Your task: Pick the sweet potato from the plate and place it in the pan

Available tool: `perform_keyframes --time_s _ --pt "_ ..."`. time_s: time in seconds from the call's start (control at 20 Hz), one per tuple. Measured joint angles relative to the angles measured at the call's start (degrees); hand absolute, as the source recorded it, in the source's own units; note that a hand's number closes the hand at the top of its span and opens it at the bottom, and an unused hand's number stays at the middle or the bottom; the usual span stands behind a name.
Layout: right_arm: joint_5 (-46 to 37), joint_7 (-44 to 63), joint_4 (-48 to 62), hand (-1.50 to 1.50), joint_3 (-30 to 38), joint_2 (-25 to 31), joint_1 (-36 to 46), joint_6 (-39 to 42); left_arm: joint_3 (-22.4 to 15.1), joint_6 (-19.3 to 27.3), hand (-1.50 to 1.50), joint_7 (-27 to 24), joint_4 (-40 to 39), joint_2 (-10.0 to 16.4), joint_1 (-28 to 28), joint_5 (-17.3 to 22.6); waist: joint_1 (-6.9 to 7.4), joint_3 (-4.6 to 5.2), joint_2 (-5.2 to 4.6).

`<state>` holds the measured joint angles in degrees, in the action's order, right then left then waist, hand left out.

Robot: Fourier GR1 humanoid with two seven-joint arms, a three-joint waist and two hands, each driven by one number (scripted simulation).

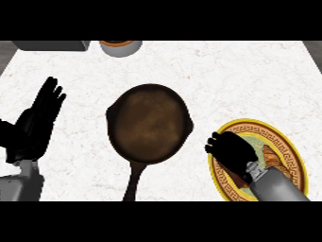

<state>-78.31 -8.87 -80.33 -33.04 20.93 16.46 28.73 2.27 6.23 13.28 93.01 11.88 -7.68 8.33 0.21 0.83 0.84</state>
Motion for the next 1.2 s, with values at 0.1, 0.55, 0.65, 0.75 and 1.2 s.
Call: perform_keyframes --time_s 0.1,0.55,0.65,0.75,1.2 --pt "0.32 -1.39 0.14 1.5 0.77 0.09 -0.26 -0.87 0.08 0.02 0.0 0.93 0.85 0.05 0.0 -0.01 0.01 0.0 0.03" --pt "2.46 12.8 -1.22 1.5 4.98 -13.18 -1.23 1.23 0.98 -0.37 0.0 1.21 -0.38 -0.02 -1.41 0.17 -0.14 -0.37 -0.42" --pt "3.65 18.92 -1.95 1.5 6.2 -16.11 -1.61 -0.26 0.98 -0.39 0.0 1.12 -0.47 0.01 -1.4 0.1 -0.1 -0.64 -0.47" --pt "4.33 25.0 -3.05 1.5 6.59 -17.93 -0.94 -2.42 0.79 -0.58 0.0 1.12 -0.63 -0.12 -1.51 0.21 0.41 -0.76 -0.46" --pt "-0.25 52.92 -8.53 1.5 0.82 -20.58 11.29 -10.96 -1.11 -1.6 0.0 1.3 -1.92 -0.83 -2.95 -0.11 4.4 -0.58 -0.05"
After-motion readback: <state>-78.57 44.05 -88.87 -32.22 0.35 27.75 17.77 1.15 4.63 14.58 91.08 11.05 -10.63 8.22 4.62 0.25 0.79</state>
